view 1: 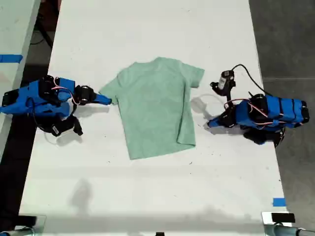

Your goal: Fold t shirt

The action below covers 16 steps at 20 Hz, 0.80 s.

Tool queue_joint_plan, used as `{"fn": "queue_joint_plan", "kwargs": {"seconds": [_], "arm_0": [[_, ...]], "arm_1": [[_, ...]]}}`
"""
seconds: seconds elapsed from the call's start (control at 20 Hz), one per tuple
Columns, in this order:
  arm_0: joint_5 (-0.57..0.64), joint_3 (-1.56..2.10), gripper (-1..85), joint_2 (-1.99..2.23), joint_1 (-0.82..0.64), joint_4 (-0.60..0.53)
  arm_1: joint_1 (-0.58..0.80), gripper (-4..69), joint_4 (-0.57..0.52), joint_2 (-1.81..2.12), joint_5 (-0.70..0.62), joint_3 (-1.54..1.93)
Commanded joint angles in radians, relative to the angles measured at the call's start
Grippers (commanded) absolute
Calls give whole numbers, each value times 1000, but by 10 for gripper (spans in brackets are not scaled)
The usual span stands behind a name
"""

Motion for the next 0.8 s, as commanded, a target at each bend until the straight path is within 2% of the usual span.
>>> {"fn": "queue_joint_plan", "kwargs": {"seconds": [0.0,0.05,0.15,0.3,0.4,0.55,0.6,0.65,0.7,0.75], "arm_0": [[6,40,41,5,23,5],[8,40,41,5,23,5],[152,40,41,5,6,5],[0,40,49,5,-58,5],[-166,40,70,5,26,5],[-219,40,81,8,97,3],[-282,40,81,8,97,3],[-354,40,112,8,83,3],[-357,40,161,11,49,2],[-359,40,158,11,2,2]], "arm_1": [[5,46,-25,11,-17,44],[5,46,-25,11,-17,44],[18,44,-25,11,-15,44],[215,41,-25,11,-17,44],[293,41,-25,11,-17,44],[314,40,-25,11,-17,44],[314,40,-25,11,-17,44],[314,40,-25,11,-17,44],[314,40,-25,11,-17,44],[327,32,-46,11,12,46]]}}
